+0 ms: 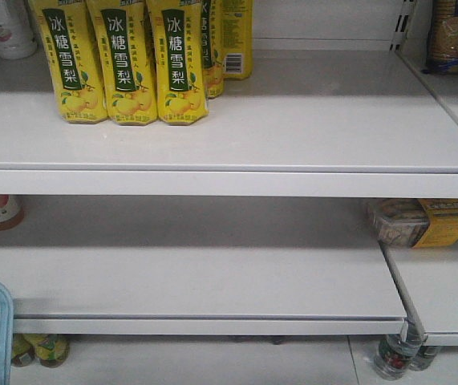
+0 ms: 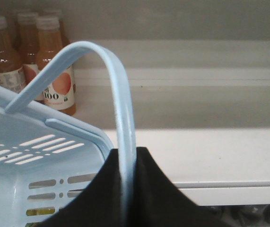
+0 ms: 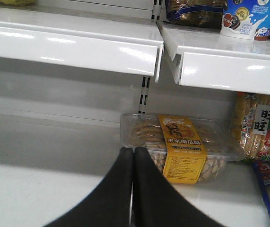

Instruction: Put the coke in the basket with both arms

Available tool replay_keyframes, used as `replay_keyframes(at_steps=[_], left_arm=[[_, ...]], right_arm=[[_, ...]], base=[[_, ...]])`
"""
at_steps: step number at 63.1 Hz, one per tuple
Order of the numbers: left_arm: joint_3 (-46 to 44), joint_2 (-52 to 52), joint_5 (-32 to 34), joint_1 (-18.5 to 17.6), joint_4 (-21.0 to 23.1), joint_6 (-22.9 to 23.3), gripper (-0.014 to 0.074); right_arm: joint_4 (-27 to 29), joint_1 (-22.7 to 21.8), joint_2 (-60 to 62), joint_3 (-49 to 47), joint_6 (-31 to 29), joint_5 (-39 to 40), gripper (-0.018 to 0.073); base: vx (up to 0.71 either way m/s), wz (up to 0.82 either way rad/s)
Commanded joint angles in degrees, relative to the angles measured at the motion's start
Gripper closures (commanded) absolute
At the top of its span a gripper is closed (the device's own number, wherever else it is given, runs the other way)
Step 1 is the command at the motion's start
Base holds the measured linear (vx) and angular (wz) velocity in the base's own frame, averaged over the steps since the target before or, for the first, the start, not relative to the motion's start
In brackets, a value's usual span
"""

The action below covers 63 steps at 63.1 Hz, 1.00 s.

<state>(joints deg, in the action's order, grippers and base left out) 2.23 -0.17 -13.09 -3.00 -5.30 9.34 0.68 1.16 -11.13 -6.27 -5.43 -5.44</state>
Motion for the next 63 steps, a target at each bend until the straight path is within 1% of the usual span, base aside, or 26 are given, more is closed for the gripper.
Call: replay_keyframes(at_steps=[1,16,20,25,32,63], left_arm=[[0.58,-1.45,12.43,0.13,0.49,-4.67,0.0601],[0.58,-1.45,12.48,0.13,1.34,-4.93,0.0601],[0.58,-1.45,12.48,0.13,2.71,-5.21,0.0601],[0.58,-1.45,12.48,0.13,5.30,-7.36,0.0601],[0.58,-1.45,12.48,0.13,7.20,-10.54,0.0601],[0.58,-1.45,12.42,0.13,7.15,-10.92,0.0601]], right_arm=[[-0.19,-0.40,-0.90,-1.61,-0.03,4.31,0.0569],[-0.19,-0.40,-0.90,-1.61,-0.03,4.31,0.0569],[-0.19,-0.40,-0.90,-1.61,-0.03,4.31,0.0569],[-0.19,-0.40,-0.90,-1.61,-0.03,4.31,0.0569],[-0.19,-0.40,-0.90,-1.61,-0.03,4.31,0.0569],[-0.19,-0.40,-0.90,-1.61,-0.03,4.31,0.0569]], base=[[0.00,0.00],[0.00,0.00],[0.00,0.00],[0.00,0.00],[0.00,0.00],[0.00,0.00]])
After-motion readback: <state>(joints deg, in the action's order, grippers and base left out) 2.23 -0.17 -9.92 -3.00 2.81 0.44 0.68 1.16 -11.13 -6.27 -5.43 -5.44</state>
